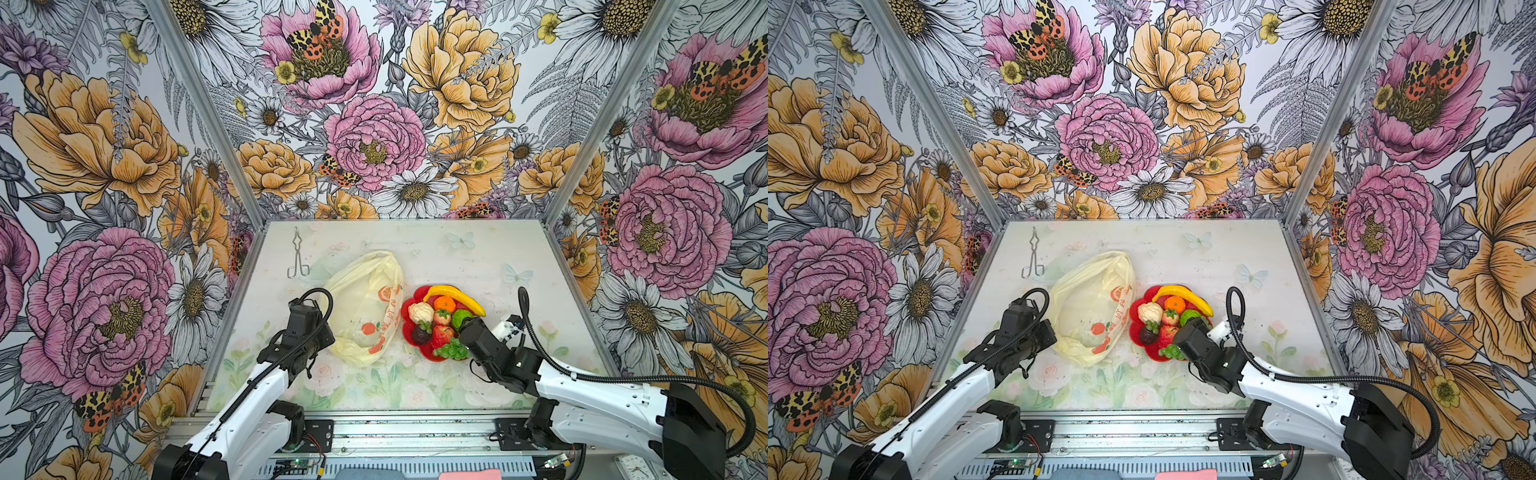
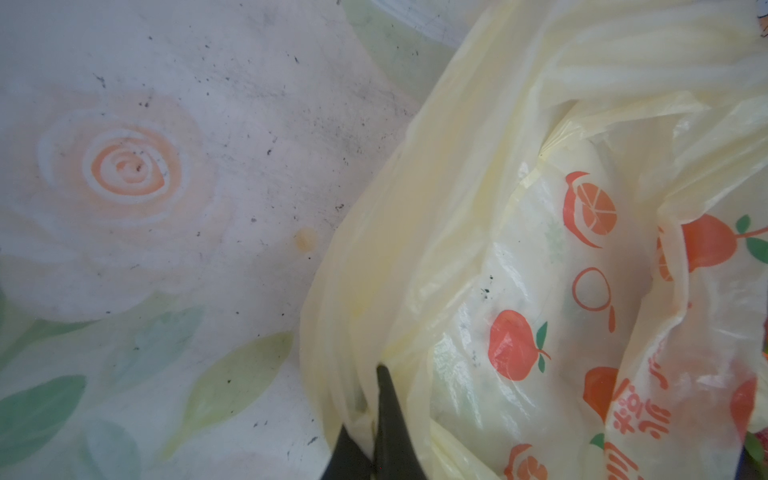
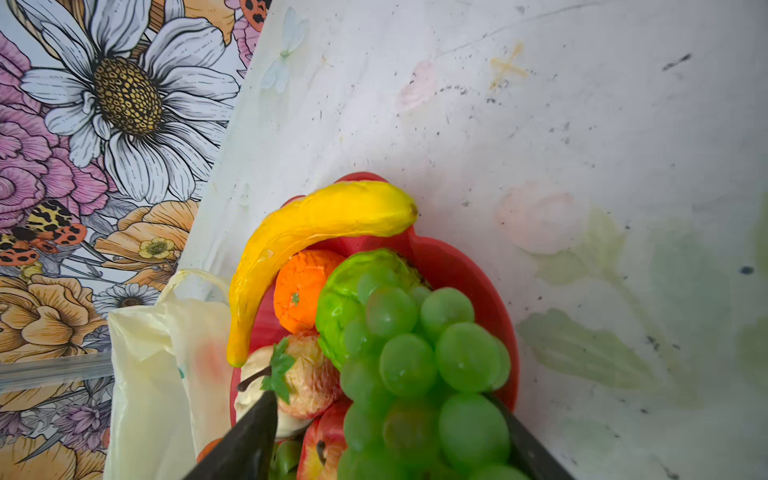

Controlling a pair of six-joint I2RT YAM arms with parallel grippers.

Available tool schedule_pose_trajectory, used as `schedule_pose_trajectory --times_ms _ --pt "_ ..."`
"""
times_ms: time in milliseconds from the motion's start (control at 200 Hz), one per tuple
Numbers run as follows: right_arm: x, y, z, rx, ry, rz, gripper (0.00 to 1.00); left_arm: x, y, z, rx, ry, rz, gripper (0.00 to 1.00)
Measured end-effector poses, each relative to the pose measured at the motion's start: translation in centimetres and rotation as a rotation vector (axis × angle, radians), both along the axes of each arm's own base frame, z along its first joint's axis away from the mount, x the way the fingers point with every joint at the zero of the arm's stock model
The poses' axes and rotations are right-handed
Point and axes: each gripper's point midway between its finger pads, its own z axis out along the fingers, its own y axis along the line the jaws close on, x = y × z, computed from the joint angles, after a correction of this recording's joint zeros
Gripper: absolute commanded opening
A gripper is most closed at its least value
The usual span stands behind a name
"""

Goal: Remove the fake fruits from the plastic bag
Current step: 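Open the right gripper and draw it back from the plate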

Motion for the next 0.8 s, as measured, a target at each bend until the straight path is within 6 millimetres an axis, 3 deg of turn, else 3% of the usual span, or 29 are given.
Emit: schedule_pose_trajectory --times_ms 195,440,801 --pt "0.0 0.8 -0.8 -0.095 0.093 0.099 0.86 0.0 0.0 0.2 -0.002 -0.008 0.0 0.0" --pt "0.9 1.3 1.8 -0.212 0.126 0.196 0.94 0.0 0.0 0.3 -0.003 -0.012 0.0 0.0" --pt "0.4 -0.7 0.9 -0.34 0.23 0.265 0.96 0.1 0.0 0.5 -0.005 -0.019 0.0 0.0"
